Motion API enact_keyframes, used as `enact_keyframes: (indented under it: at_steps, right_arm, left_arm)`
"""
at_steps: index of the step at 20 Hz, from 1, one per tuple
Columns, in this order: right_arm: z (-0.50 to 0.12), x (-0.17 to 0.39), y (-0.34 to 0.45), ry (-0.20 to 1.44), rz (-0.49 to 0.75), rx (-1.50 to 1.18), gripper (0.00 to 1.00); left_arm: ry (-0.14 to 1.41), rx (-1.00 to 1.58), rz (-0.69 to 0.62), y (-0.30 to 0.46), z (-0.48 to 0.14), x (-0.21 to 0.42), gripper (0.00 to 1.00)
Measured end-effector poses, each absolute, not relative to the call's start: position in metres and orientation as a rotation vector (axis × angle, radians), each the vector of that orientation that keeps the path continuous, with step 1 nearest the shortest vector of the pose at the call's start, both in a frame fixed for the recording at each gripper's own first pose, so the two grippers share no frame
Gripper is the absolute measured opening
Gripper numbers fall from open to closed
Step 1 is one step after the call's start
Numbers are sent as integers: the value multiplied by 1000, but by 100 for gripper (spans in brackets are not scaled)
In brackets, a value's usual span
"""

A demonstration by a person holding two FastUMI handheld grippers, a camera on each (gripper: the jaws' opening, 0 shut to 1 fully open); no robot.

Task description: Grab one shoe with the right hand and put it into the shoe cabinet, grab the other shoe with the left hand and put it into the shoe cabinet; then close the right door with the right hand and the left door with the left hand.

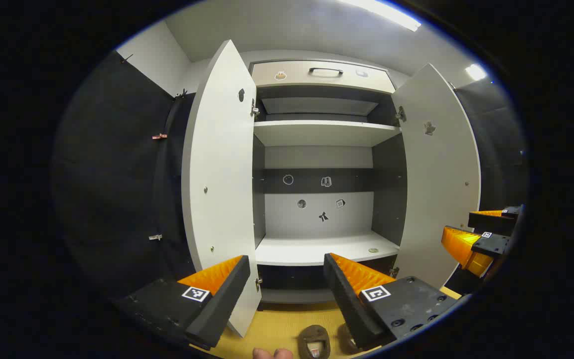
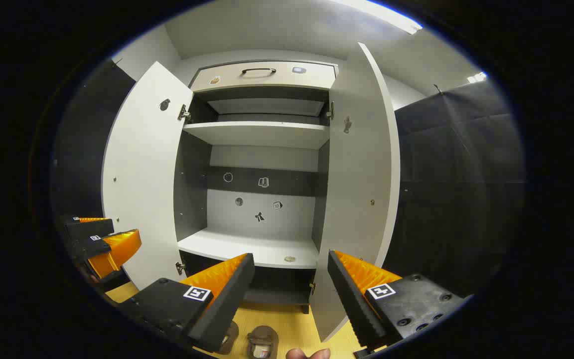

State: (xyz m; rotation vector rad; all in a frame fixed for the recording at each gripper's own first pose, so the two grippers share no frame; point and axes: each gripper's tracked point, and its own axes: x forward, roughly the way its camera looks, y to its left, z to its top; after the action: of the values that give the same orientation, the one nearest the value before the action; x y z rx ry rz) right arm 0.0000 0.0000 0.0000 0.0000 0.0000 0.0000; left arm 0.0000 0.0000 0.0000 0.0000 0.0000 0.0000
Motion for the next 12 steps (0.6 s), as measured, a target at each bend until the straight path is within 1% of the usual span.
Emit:
enact_keyframes:
  at_steps: [12]
  right_arm:
    - [0,-1,4,-1,-1,3,97]
  left_arm:
    - [15,16,-12,1,-7,7,95]
